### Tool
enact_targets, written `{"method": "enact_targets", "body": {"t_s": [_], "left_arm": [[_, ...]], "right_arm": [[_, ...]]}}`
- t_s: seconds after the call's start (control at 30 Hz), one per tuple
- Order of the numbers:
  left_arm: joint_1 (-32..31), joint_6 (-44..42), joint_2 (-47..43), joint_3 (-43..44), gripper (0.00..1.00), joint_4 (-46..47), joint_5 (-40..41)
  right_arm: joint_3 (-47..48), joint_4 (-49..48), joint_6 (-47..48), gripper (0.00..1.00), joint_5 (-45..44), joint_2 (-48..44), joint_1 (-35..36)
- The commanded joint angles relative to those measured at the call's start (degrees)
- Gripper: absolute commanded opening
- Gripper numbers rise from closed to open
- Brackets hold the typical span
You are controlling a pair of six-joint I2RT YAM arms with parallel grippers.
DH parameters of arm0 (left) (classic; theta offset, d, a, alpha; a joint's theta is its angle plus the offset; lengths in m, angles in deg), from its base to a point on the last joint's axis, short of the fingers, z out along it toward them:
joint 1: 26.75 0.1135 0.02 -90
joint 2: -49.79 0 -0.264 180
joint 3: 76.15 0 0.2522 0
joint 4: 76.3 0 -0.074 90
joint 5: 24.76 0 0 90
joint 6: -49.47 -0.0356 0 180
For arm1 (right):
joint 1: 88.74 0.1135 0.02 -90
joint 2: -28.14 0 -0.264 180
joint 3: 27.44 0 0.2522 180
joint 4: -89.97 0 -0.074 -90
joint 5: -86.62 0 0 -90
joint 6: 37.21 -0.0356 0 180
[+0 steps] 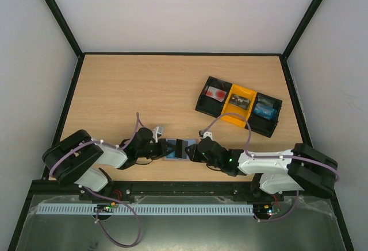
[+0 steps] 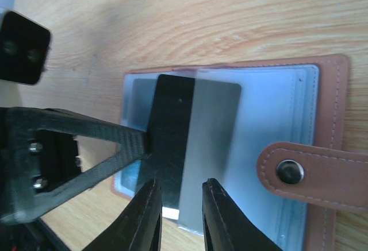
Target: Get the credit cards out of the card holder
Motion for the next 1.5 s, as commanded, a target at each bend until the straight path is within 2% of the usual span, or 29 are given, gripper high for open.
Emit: {"method": "enact_targets", "body": {"t_s": [0.0, 0.1, 0.37, 0.4, 0.5, 0.53, 0.73, 1.03, 1.13, 1.3, 1.47], "left_arm": [[0.4, 0.6, 1.4, -0.5, 0.03, 4.0, -1.4], [0.5, 0.9, 2.0, -0.5, 0.04, 4.6, -1.6], [0.2, 3.2, 5.3, -0.3, 0.21, 10.6, -3.8], [0.2, 3.5, 5.6, -0.2, 0.21, 11.2, -4.0], [0.2, 3.7, 5.5, -0.5, 0.04, 12.4, -3.8], [0.2, 3.5, 5.1, -0.7, 0.03, 12.1, -3.7], [0.6, 0.9, 0.4, -1.2, 0.03, 5.2, -1.4], [0.9, -4.2, -12.8, -0.5, 0.03, -10.9, 5.4], [1.0, -4.7, -16.5, -0.2, 0.03, -13.9, 5.7], [1.0, -7.0, -22.2, 0.7, 0.03, -19.0, 6.0], [1.2, -8.1, -26.5, 0.4, 0.03, -19.8, 4.3]], "right_arm": [[1.1, -1.8, 0.6, 0.21, -0.9, 4.7, 0.4], [0.8, -3.1, 0.4, 0.18, -0.1, 7.9, 0.4], [-4.4, -9.2, -2.1, 0.15, 2.3, 11.5, 0.4], [-4.4, -9.2, -2.0, 0.14, 2.5, 11.7, 0.4], [-4.7, -9.1, -1.8, 0.14, 2.6, 12.2, 0.4], [-4.7, -9.1, -1.8, 0.14, 2.6, 12.2, 0.4], [-4.7, -7.9, -1.0, 0.14, 1.6, 11.4, 0.4], [-3.4, -5.6, 0.6, 0.15, 1.4, 8.9, 0.4], [-2.1, -4.4, 4.7, 0.16, 0.8, 7.3, 0.3], [3.4, 5.8, 12.5, 0.20, -4.9, 1.3, 0.3], [8.5, 11.1, 19.1, 0.23, -5.4, -3.4, 0.3]]}}
